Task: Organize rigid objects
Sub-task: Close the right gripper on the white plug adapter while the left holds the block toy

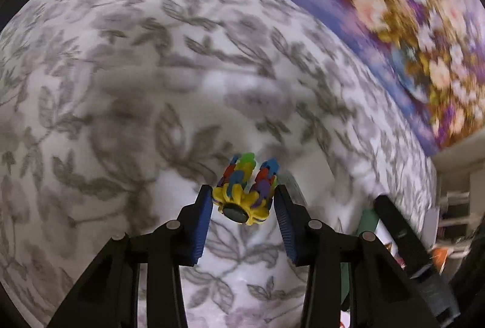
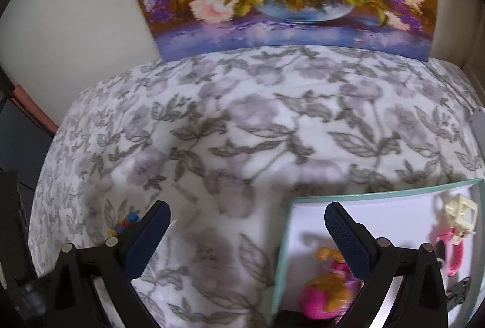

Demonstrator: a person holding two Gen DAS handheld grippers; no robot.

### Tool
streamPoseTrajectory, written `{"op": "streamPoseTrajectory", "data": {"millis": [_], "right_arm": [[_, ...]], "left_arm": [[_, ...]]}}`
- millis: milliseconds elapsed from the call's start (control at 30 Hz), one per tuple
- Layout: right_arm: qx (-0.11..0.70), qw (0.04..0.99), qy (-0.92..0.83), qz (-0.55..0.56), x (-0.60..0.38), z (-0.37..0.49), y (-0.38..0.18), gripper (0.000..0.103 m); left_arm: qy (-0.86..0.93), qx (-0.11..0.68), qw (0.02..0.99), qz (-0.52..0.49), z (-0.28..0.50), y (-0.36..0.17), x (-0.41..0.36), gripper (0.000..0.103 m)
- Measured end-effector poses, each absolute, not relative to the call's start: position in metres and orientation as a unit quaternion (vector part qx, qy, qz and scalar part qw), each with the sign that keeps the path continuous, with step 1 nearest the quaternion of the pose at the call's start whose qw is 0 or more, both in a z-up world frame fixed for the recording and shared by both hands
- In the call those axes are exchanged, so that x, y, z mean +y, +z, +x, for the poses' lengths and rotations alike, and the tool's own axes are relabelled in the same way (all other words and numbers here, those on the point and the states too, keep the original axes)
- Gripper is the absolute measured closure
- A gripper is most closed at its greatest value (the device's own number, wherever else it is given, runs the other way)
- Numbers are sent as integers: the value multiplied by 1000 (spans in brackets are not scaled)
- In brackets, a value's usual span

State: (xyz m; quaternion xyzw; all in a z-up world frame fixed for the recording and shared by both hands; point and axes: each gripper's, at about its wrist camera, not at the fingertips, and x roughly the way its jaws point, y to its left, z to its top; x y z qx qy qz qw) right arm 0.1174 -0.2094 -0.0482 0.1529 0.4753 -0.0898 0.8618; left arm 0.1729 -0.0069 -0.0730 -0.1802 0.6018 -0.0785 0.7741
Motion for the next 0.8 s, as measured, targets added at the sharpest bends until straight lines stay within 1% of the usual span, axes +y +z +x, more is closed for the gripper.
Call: {"op": "streamPoseTrajectory", "data": {"millis": [100, 200, 267, 467, 567, 733, 800], "right_arm": [[487, 859, -74, 142, -192, 126, -60, 1], [498, 856, -56, 127, -175, 135, -72, 6], [507, 853, -50, 117, -167, 140, -78, 8], [521, 848, -27, 91, -142, 153, -90, 10], [529, 845, -23, 68, -130, 159, -96, 16], [538, 841, -25, 47, -122, 163, -104, 22], [537, 842, -30, 38, -121, 164, -106, 26]], "left_arm": [[-49, 592, 778, -204, 176, -70, 13, 60], [-23, 583, 782, -220, 176, -69, 30, 60], [-13, 579, 781, -235, 177, -68, 42, 60], [-12, 578, 778, -248, 177, -69, 50, 60], [-12, 581, 774, -251, 178, -72, 48, 60], [-7, 581, 772, -257, 178, -76, 49, 60], [-7, 581, 772, -258, 177, -75, 49, 60]]}}
